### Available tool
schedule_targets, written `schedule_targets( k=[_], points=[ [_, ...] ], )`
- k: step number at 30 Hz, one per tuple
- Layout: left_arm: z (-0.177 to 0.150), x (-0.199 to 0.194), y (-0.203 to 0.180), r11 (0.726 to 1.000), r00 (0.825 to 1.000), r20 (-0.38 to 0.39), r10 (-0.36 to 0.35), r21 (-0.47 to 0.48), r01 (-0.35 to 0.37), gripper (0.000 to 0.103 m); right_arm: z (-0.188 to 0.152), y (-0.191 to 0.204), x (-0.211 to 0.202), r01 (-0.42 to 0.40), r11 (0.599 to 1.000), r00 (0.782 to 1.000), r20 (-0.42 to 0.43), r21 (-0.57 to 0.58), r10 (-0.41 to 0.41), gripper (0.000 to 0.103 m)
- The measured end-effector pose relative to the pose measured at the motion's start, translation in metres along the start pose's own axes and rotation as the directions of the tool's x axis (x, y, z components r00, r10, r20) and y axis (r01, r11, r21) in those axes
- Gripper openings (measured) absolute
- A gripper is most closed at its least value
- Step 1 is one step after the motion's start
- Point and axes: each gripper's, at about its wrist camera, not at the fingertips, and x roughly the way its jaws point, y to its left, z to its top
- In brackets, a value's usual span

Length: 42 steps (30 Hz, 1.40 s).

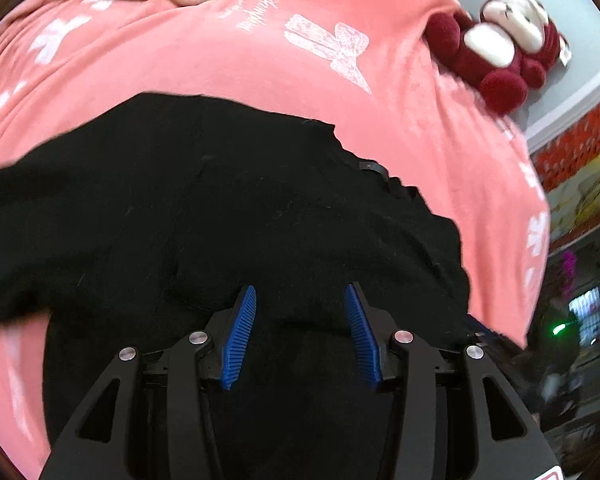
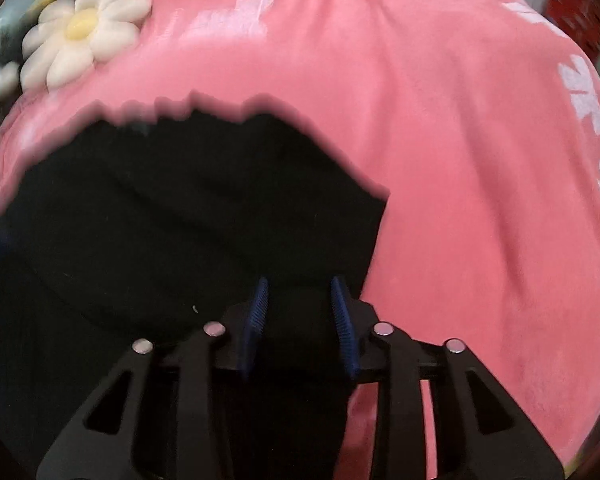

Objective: Fold small clothes

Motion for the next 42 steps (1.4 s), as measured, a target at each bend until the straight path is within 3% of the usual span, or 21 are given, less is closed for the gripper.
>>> schedule_targets(
  k=[3, 6, 10, 14, 16, 18, 20, 22, 24, 26, 27, 28, 30, 32, 34, 36, 37, 38, 40, 41, 42],
  points=[
    [-0.022, -0.047, 0.037, 0.988, 0.996, 0.076, -0.048, -0.146, 0.059, 0.064, -0.001, -0.001, -0.041, -0.07, 0.994, 0.997, 0.043, 0.083, 0.066, 0.04],
    [-0.032, -0.091, 0.093, 0.952, 0.987, 0.16, -0.012, -0.301, 0.06, 0.07, -0.018, 0.015, -0.075, -0.071, 0.997, 0.995, 0.065, 0.02, 0.07, 0.04],
    [-0.039, -0.152, 0.199, 0.841, 0.956, 0.229, 0.185, -0.54, -0.033, 0.07, -0.058, 0.029, -0.11, -0.044, 0.998, 0.997, 0.059, -0.052, 0.047, 0.051],
    [-0.046, -0.184, 0.271, 0.753, 0.906, 0.212, 0.366, -0.639, -0.155, 0.07, -0.11, 0.048, -0.134, -0.045, 0.996, 0.998, 0.036, -0.081, 0.048, 0.054],
    [-0.046, -0.187, 0.297, 0.709, 0.889, 0.18, 0.42, -0.677, -0.198, 0.07, -0.137, 0.057, -0.144, -0.075, 0.995, 0.997, 0.004, -0.07, 0.075, 0.061],
    [-0.044, -0.184, 0.315, 0.691, 0.888, 0.181, 0.423, -0.698, -0.186, 0.069, -0.155, 0.064, -0.149, -0.074, 0.996, 0.997, -0.023, -0.057, 0.073, 0.063],
    [-0.041, -0.181, 0.323, 0.691, 0.884, 0.2, 0.422, -0.703, -0.17, 0.061, -0.169, 0.072, -0.151, -0.084, 0.996, 0.995, -0.059, -0.042, 0.082, 0.065],
    [-0.034, -0.177, 0.325, 0.693, 0.889, 0.197, 0.414, -0.701, -0.167, 0.005, -0.178, 0.076, -0.155, -0.099, 0.995, 0.992, -0.076, -0.027, 0.097, 0.065],
    [-0.024, -0.181, 0.319, 0.719, 0.888, 0.205, 0.412, -0.671, -0.179, 0.001, -0.187, 0.08, -0.16, -0.099, 0.995, 0.992, -0.082, -0.019, 0.098, 0.065],
    [-0.011, -0.198, 0.293, 0.787, 0.855, 0.273, 0.44, -0.575, -0.222, 0.001, -0.191, 0.08, -0.163, -0.102, 0.995, 0.992, -0.081, -0.01, 0.101, 0.065],
    [0.0, -0.204, 0.273, 0.825, 0.85, 0.315, 0.422, -0.521, -0.217, 0.001, -0.192, 0.078, -0.165, -0.101, 0.995, 0.992, -0.077, -0.002, 0.101, 0.065],
    [0.015, -0.211, 0.243, 0.873, 0.852, 0.368, 0.372, -0.45, -0.187, 0.001, -0.192, 0.076, -0.165, -0.106, 0.994, 0.992, -0.075, 0.005, 0.106, 0.065],
    [0.035, -0.222, 0.188, 0.932, 0.854, 0.436, 0.285, -0.333, -0.141, 0.001, -0.192, 0.071, -0.165, -0.111, 0.994, 0.991, -0.068, 0.024, 0.112, 0.065],
    [0.056, -0.23, 0.098, 0.986, 0.854, 0.497, 0.156, -0.126, -0.107, 0.001, -0.19, 0.065, -0.166, -0.114, 0.993, 0.991, -0.06, 0.04, 0.116, 0.065],
    [0.065, -0.227, 0.026, 0.996, 0.855, 0.515, 0.056, 0.032, -0.085, 0.001, -0.19, 0.059, -0.169, -0.115, 0.992, 0.992, -0.046, 0.055, 0.117, 0.065],
    [0.062, -0.215, -0.042, 0.985, 0.867, 0.494, -0.058, 0.168, -0.03, 0.001, -0.19, 0.051, -0.172, -0.109, 0.991, 0.993, -0.034, 0.077, 0.112, 0.065],
    [0.056, -0.2, -0.085, 0.971, 0.881, 0.457, -0.125, 0.239, 0.014, 0.001, -0.191, 0.046, -0.173, -0.112, 0.99, 0.993, -0.03, 0.09, 0.115, 0.065],
    [0.052, -0.188, -0.107, 0.962, 0.891, 0.427, -0.153, 0.272, 0.034, 0.001, -0.192, 0.041, -0.175, -0.113, 0.989, 0.993, -0.027, 0.1, 0.117, 0.065],
    [0.032, -0.144, -0.16, 0.935, 0.929, 0.327, -0.176, 0.352, 0.054, 0.006, -0.194, 0.033, -0.177, -0.103, 0.989, 0.994, -0.02, 0.107, 0.106, 0.065],
    [0.022, -0.122, -0.176, 0.928, 0.944, 0.289, -0.156, 0.371, 0.04, 0.011, -0.194, 0.028, -0.177, -0.098, 0.989, 0.995, -0.019, 0.11, 0.1, 0.066],
    [0.005, -0.091, -0.19, 0.922, 0.966, 0.225, -0.129, 0.385, 0.034, 0.037, -0.194, 0.021, -0.179, -0.091, 0.989, 0.995, -0.017, 0.119, 0.093, 0.066]
  ],
)
